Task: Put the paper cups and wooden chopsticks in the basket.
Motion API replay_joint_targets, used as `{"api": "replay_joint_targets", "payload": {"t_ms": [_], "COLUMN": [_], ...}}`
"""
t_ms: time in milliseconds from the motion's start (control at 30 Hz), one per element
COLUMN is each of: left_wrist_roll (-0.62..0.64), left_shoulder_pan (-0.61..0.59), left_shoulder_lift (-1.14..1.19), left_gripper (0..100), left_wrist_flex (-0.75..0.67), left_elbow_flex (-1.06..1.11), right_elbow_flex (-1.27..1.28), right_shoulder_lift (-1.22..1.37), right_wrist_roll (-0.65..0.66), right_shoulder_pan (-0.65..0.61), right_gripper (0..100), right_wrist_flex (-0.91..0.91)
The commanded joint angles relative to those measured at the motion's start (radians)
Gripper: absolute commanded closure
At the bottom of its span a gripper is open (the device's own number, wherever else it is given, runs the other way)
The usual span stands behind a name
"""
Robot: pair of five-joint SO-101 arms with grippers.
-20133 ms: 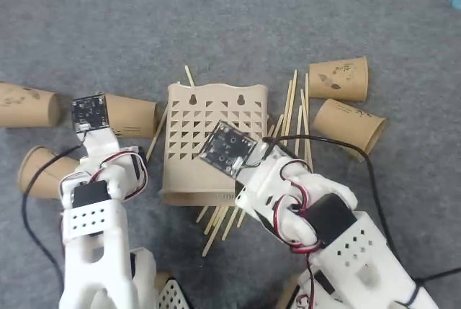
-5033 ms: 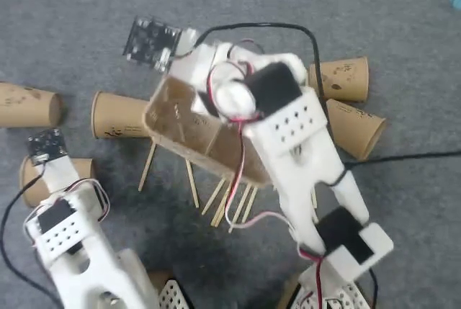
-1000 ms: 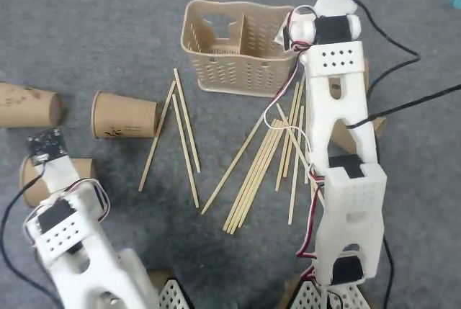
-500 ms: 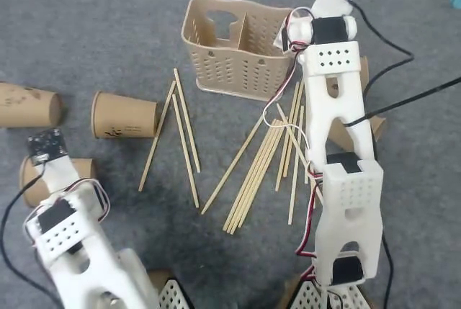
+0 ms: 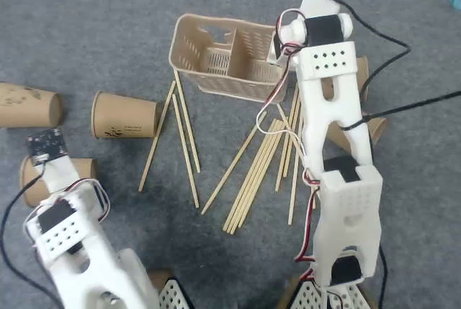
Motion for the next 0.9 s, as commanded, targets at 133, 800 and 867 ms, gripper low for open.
{"api": "replay_joint_targets", "payload": {"t_ms": [133,800,867], "left_wrist_roll": [0.012,0.012,0.012], "left_shoulder_pan": [-0.006,-0.008,-0.008], "left_shoulder_lift": [-0.014,-0.014,-0.014], "left_gripper": [82,82,82], "left_wrist_flex": [-0.029,-0.028,-0.028], "left_elbow_flex": [-0.012,-0.012,-0.012], "right_elbow_flex": [-0.023,-0.025,-0.025], "right_shoulder_lift": [-0.142,0.004,0.008], "right_wrist_roll": [0.046,-0.057,-0.021], "right_shoulder_pan": [-0.027,0.004,0.001], "right_gripper": [99.0,99.0,99.0], "right_wrist_flex": [0.031,-0.021,-0.058]}}
